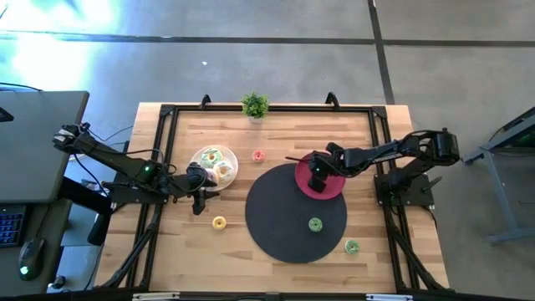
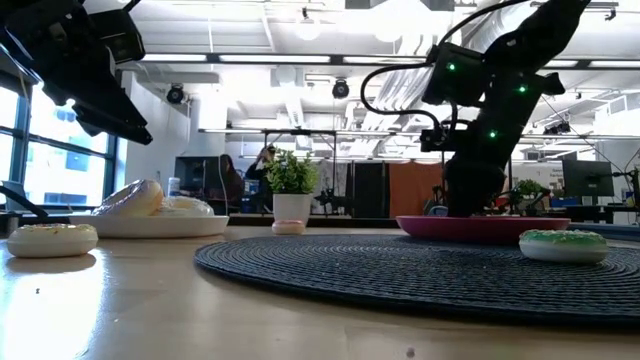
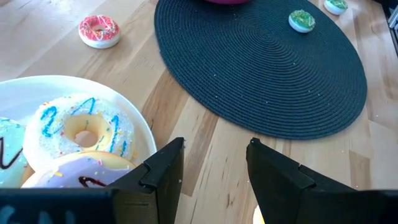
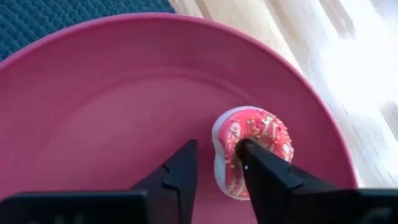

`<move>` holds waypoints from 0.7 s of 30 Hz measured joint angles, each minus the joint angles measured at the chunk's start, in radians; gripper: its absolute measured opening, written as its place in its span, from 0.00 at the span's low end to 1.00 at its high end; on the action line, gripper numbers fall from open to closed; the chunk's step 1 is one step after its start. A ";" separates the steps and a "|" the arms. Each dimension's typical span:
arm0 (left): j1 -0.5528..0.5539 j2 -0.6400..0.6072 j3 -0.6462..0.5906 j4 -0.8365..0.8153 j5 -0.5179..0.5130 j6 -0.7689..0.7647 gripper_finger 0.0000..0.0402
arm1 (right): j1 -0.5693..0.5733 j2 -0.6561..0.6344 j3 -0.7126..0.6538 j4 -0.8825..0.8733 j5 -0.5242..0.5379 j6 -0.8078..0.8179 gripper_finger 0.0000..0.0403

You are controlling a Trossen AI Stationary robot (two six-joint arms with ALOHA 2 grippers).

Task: Pick & Place donuts
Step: Put the bottom small pink donut onto the red plate, then put the top small green donut onto the red plate

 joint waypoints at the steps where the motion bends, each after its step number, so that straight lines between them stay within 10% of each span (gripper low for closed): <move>1: 0.000 0.000 0.000 0.000 0.000 0.000 0.42 | 0.000 0.000 0.000 0.000 0.000 0.000 0.30; 21: 0.000 0.000 0.000 0.000 0.003 -0.022 0.42 | 0.221 0.000 0.435 -0.590 -0.155 0.129 0.38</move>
